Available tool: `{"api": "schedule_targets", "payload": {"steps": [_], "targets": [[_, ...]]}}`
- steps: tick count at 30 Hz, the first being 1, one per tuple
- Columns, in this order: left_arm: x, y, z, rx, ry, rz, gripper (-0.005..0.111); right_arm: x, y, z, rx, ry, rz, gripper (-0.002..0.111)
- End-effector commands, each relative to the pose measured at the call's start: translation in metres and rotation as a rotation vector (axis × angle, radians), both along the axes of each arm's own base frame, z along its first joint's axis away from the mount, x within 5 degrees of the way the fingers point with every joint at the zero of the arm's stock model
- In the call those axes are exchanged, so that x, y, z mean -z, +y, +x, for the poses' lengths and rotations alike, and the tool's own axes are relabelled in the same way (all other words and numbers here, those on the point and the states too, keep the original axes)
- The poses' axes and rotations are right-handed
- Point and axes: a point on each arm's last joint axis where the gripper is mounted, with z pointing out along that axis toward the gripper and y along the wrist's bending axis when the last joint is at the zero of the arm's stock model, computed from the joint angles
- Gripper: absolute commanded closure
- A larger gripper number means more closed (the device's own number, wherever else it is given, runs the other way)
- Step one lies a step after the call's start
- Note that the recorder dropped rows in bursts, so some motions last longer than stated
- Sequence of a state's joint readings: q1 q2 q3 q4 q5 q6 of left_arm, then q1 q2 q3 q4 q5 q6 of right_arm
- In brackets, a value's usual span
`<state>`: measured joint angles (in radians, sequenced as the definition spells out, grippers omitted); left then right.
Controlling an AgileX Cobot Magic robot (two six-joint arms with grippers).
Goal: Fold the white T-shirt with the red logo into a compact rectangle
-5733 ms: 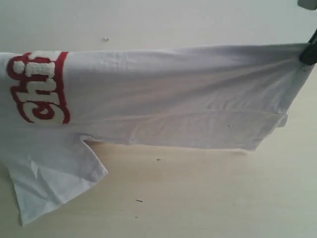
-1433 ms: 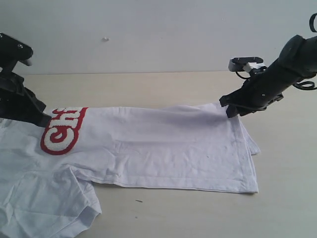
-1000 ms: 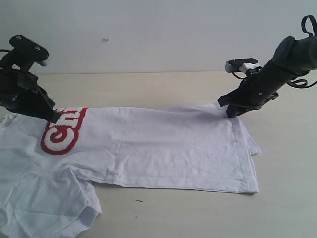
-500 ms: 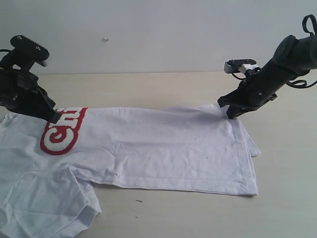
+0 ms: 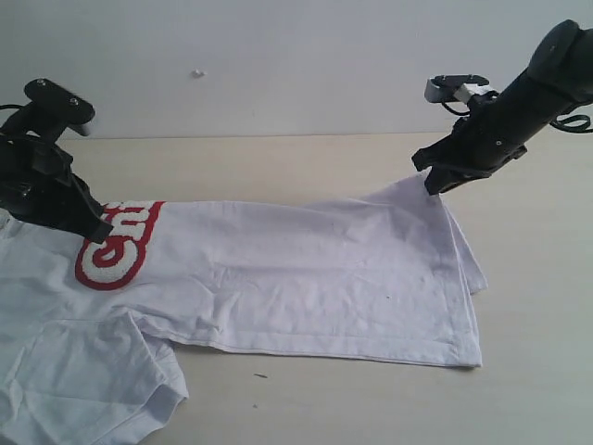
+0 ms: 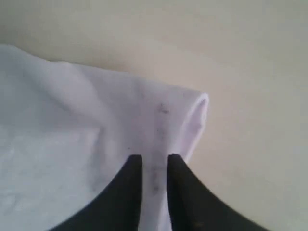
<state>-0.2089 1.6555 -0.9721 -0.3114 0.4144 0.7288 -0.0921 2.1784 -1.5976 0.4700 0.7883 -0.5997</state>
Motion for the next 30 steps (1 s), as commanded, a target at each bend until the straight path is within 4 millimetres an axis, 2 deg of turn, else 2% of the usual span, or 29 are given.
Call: {"api": "schedule_targets", "payload": {"steps": [1,5,11,17,25,30], "targets": [[-0.001,-0.001,0.001,-0.006,-0.006,-0.011,0.107,-0.003,-0.001,0.002,0.006,-0.015,-0.001,0.071],[-0.001,-0.001,0.001,-0.006,-0.006,-0.011,0.107,0.005,0.000,0.001,0.033,0.030,0.018,0.069],[-0.001,-0.001,0.000,-0.003,0.005,-0.011,0.107,0.026,-0.002,-0.010,0.089,0.210,0.006,0.069],[0.000,-0.001,-0.001,-0.004,0.017,-0.016,0.107,0.042,-0.005,-0.010,0.110,0.253,-0.014,0.069],[-0.001,-0.001,0.000,-0.001,0.006,-0.013,0.107,0.041,-0.002,-0.009,0.102,0.241,0.017,0.074],[-0.001,-0.001,0.000,-0.002,0.004,-0.013,0.107,0.030,-0.003,-0.009,0.100,0.207,0.001,0.074]]}}
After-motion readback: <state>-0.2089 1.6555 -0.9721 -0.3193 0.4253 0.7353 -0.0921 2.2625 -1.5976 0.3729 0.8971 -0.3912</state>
